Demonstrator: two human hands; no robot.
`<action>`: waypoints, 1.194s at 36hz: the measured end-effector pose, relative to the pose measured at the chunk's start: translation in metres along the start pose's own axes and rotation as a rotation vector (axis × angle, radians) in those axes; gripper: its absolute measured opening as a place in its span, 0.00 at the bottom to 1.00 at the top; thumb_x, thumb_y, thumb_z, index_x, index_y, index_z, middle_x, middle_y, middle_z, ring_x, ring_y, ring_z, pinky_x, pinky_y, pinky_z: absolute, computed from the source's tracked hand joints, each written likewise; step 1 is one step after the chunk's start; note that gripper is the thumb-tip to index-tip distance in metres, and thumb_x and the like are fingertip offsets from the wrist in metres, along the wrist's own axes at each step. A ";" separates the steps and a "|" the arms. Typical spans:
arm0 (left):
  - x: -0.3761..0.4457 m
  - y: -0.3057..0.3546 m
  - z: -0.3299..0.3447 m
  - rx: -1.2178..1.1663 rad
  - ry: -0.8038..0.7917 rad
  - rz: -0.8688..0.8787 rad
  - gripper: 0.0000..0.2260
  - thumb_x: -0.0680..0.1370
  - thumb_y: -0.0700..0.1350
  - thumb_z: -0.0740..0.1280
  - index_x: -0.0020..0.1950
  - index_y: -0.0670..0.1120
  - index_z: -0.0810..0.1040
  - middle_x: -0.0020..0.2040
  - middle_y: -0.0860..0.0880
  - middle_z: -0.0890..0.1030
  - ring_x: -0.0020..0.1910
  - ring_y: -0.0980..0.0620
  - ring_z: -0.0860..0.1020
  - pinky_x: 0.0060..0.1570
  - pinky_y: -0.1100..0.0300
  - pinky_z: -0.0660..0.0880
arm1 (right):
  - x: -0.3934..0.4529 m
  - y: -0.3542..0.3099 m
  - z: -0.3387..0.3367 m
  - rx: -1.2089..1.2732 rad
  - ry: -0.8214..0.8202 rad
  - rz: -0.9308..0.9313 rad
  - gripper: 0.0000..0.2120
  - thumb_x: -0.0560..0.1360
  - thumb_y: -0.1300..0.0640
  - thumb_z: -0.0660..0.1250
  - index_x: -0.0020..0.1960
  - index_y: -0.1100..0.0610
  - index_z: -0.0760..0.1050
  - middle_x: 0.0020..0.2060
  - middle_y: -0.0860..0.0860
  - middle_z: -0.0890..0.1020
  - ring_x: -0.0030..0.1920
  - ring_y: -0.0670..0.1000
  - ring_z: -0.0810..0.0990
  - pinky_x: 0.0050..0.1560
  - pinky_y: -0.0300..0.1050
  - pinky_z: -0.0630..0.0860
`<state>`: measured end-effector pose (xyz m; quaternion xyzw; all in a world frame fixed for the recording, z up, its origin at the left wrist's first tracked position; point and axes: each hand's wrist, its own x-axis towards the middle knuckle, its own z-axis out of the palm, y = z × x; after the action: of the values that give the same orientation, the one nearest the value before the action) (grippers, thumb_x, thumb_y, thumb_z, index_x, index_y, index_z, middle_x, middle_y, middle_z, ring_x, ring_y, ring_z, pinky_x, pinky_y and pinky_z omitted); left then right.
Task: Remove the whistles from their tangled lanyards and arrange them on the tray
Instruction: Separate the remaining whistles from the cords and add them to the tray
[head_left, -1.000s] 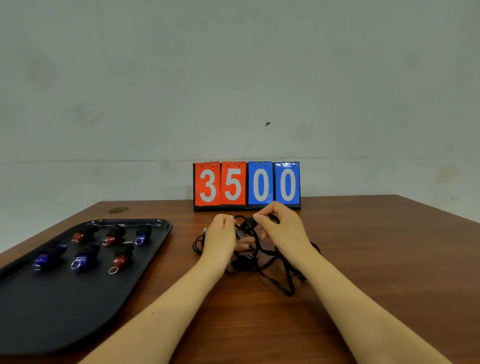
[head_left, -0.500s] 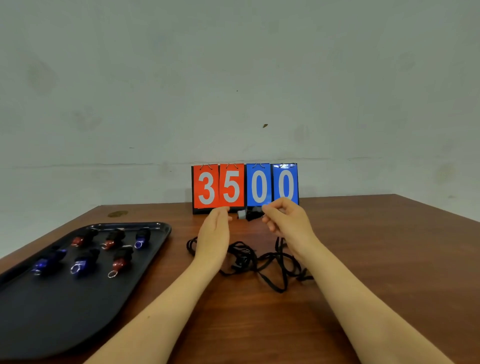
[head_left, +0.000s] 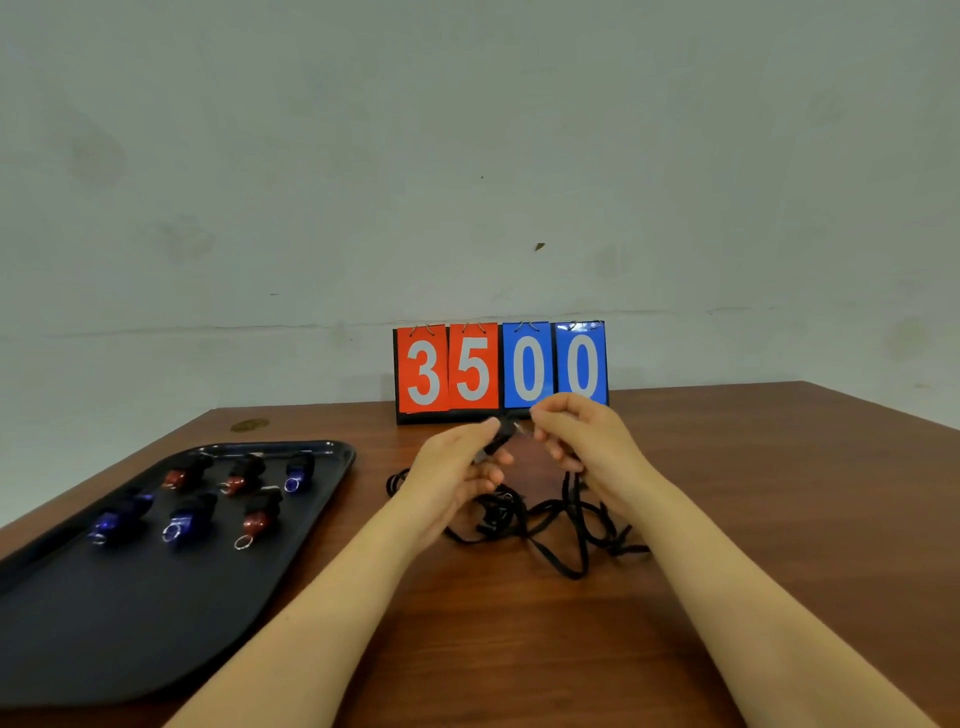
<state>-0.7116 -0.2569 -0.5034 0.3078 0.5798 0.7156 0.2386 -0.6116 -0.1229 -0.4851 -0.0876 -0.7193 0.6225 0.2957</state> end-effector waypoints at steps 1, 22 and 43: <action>0.000 0.002 -0.002 -0.095 0.046 0.001 0.10 0.81 0.46 0.62 0.58 0.42 0.76 0.35 0.47 0.80 0.30 0.55 0.75 0.32 0.64 0.74 | 0.002 -0.002 -0.004 0.057 0.019 0.004 0.05 0.77 0.61 0.66 0.52 0.59 0.77 0.32 0.49 0.78 0.27 0.43 0.70 0.23 0.32 0.65; 0.007 0.001 -0.011 0.080 0.306 0.005 0.06 0.82 0.46 0.60 0.51 0.48 0.76 0.43 0.46 0.81 0.35 0.53 0.75 0.39 0.60 0.74 | 0.012 0.016 -0.038 -0.811 0.356 -0.006 0.07 0.78 0.53 0.62 0.54 0.50 0.76 0.51 0.50 0.78 0.57 0.52 0.74 0.49 0.44 0.73; 0.005 0.012 -0.010 -0.401 0.080 -0.028 0.12 0.83 0.51 0.53 0.45 0.45 0.67 0.29 0.50 0.66 0.26 0.54 0.60 0.31 0.60 0.57 | -0.003 0.021 0.028 -0.107 -0.059 -0.042 0.16 0.83 0.52 0.55 0.38 0.56 0.65 0.26 0.47 0.66 0.27 0.47 0.64 0.32 0.40 0.66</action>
<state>-0.7218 -0.2627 -0.4920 0.2175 0.4390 0.8249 0.2819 -0.6297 -0.1437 -0.5078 -0.0700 -0.7616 0.5791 0.2824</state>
